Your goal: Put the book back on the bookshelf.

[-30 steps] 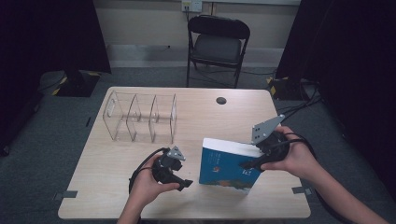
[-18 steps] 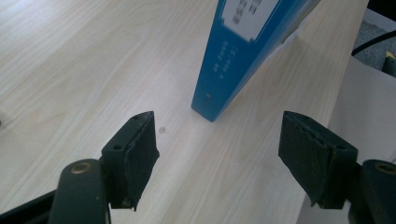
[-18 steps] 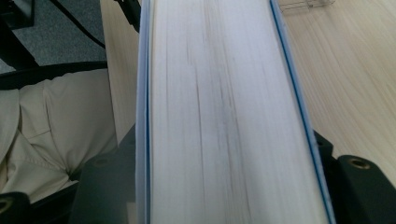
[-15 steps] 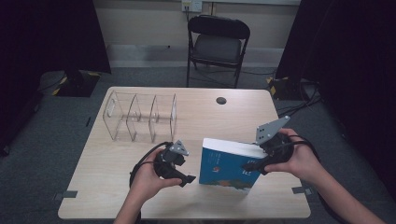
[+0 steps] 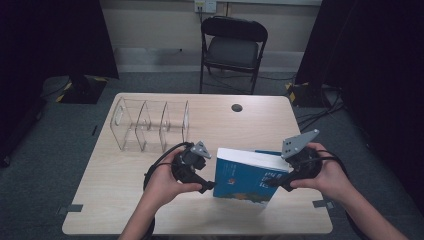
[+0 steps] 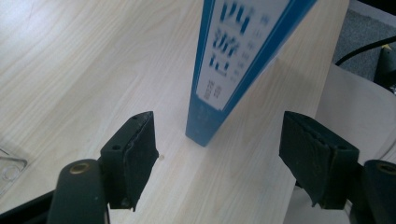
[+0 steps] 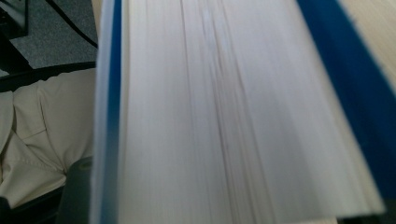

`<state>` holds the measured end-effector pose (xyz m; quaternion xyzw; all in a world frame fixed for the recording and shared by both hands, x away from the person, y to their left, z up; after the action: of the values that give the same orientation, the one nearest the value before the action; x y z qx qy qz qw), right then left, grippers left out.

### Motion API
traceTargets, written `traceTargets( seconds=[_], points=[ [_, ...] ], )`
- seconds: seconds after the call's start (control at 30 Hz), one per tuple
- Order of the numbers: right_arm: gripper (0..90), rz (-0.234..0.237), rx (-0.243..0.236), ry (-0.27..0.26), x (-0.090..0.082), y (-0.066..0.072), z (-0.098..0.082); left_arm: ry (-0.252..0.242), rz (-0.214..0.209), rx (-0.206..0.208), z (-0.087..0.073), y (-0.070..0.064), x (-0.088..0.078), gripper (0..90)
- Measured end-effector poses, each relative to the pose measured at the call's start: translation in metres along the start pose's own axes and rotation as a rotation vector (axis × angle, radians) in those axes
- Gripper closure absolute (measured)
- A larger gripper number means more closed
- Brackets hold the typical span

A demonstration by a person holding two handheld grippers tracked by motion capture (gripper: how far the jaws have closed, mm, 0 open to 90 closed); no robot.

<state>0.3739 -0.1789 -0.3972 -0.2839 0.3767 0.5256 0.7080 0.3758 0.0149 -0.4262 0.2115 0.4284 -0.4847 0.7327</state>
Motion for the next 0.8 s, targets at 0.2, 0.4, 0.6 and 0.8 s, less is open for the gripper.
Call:
traceTargets(
  seconds=[0.2,0.4,0.6,0.8],
  points=[
    [31.7,-0.002,0.009,-0.005,0.001,0.000,-0.005,-0.005,0.000,0.015,0.010,-0.002,-0.005,28.0],
    [31.5,-0.009,0.010,-0.001,0.003,-0.001,-0.008,-0.003,-0.004,0.031,0.018,-0.002,-0.009,28.8],
    [31.3,0.007,0.015,-0.003,0.004,0.000,-0.011,-0.008,-0.014,0.038,0.026,-0.005,-0.010,30.5],
    [31.2,0.009,0.025,-0.006,0.006,-0.001,-0.017,0.004,-0.026,0.059,0.034,-0.007,-0.011,31.7]
  ],
)
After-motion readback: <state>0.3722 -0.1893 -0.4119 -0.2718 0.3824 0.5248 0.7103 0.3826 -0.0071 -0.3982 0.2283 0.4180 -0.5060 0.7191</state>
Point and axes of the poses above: each handheld gripper's, and its own axes: x roughly forward along the jaws, z roughly out of its top, y roughly to its left, the point moved 10 cm from there along x, roughly forward along the jaws, and after that the axes turned 5 degrees about y, right-handed, at the moved point
